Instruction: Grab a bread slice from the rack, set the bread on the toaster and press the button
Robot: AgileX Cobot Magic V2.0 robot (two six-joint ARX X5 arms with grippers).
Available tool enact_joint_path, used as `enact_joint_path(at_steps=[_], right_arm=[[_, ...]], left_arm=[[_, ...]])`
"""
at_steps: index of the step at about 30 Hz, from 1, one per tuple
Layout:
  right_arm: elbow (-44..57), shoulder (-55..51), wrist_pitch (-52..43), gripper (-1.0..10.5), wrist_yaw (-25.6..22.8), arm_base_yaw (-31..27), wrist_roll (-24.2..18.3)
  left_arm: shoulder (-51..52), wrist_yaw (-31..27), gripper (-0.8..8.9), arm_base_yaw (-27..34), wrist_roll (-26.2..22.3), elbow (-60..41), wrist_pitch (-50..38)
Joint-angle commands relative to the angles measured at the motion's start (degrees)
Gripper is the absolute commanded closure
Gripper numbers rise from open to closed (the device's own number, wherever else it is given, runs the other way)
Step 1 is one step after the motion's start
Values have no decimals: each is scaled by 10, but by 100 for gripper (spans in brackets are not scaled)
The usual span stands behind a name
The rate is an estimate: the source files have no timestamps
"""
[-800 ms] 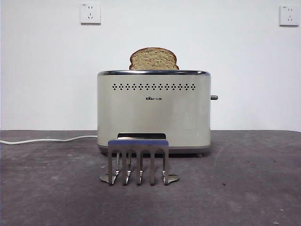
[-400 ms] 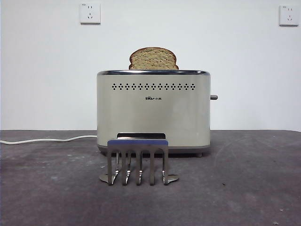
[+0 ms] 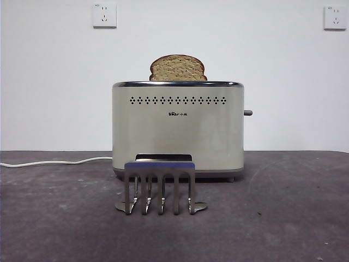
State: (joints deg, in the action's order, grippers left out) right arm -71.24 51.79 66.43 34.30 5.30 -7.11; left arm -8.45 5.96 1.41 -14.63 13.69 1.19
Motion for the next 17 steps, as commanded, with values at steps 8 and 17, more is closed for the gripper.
enact_joint_path(at_steps=[8, 17], right_arm=[[3, 0, -2, 946, -2, 1, -4], [3, 0, -2, 946, -2, 1, -4]], left_arm=[[53, -1, 816, 2, 46, -106, -7], [83, 0, 816, 2, 46, -135, 21]])
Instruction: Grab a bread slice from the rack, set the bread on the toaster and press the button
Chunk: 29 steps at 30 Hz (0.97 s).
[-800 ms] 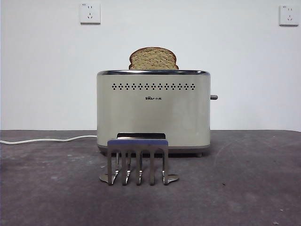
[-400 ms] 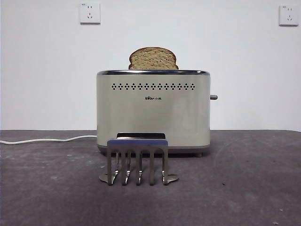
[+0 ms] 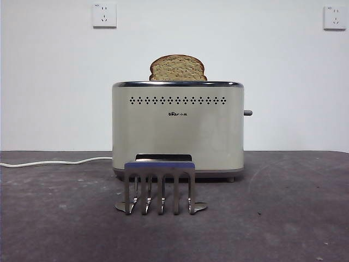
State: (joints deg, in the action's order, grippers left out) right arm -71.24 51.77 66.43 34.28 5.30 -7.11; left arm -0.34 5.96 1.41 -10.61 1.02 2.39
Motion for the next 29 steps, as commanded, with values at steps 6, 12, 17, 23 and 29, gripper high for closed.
enact_joint_path(at_steps=[6, 12, 17, 23, 29], right_arm=[[3, 0, -2, 946, -2, 1, -4], [3, 0, -2, 946, -2, 1, -4], [3, 0, -2, 946, -2, 1, -4], [3, 0, -2, 946, -2, 1, -4], [3, 0, -2, 946, -2, 1, -4]], left_arm=[[2, 3, 816, 2, 7, -8, 55], [2, 1, 816, 2, 6, -8, 77], [2, 1, 816, 2, 6, -8, 77], [2, 1, 816, 2, 6, -8, 77], [2, 1, 816, 2, 6, -8, 77]])
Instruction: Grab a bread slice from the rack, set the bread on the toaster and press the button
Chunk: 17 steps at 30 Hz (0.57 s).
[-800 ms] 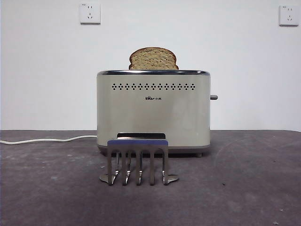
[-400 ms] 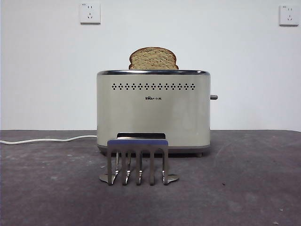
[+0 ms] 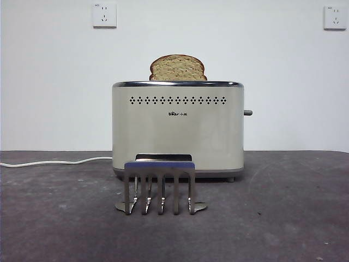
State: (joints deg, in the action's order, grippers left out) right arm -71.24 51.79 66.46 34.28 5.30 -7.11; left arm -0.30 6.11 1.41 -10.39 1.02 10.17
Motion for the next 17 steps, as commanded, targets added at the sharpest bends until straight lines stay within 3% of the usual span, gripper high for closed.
enact_joint_path(at_steps=[1, 5, 9, 11, 14, 17], right_arm=[[3, -1, -1, 946, -1, 1, -4], [3, -24, -3, 946, -37, 0, -5], [4, -87, -26, 946, -103, 0, -24], [16, -125, -75, 946, -118, -3, -22], [68, -189, -188, 946, -137, -16, 14], [151, -248, -277, 946, -183, -29, 33]], left_arm=[[2, -1, 816, 2, 4, -8, -1], [2, -1, 816, 2, 4, -8, -1], [2, -1, 816, 2, 4, -8, -1], [2, -1, 816, 2, 4, -8, -1], [2, -1, 816, 2, 4, -8, -1], [2, -1, 816, 2, 4, -8, -1]])
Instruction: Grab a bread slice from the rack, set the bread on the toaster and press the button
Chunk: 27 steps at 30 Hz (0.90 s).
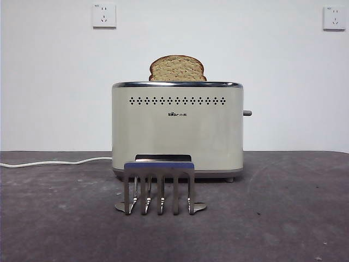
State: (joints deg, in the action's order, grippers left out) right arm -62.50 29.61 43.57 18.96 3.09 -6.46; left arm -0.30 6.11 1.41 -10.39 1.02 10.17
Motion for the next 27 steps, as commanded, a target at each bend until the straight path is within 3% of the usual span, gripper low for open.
enact_joint_path(at_steps=[1, 6, 11, 14, 22, 27], right_arm=[[92, -42, -71, 946, -45, -10, 30], [266, -116, -236, 946, -60, -26, 57], [391, -167, -350, 946, -61, -27, 56], [443, -196, -371, 946, -70, -27, 55], [542, -270, -373, 946, -163, -27, 89], [589, -296, -374, 946, -165, -31, 97]], left_arm=[[2, -1, 816, 2, 4, -8, -1], [2, -1, 816, 2, 4, -8, -1], [2, 0, 816, 2, 4, -8, -1], [2, -1, 816, 2, 4, -8, -1], [2, -1, 816, 2, 4, -8, -1], [2, 0, 816, 2, 4, -8, -1]])
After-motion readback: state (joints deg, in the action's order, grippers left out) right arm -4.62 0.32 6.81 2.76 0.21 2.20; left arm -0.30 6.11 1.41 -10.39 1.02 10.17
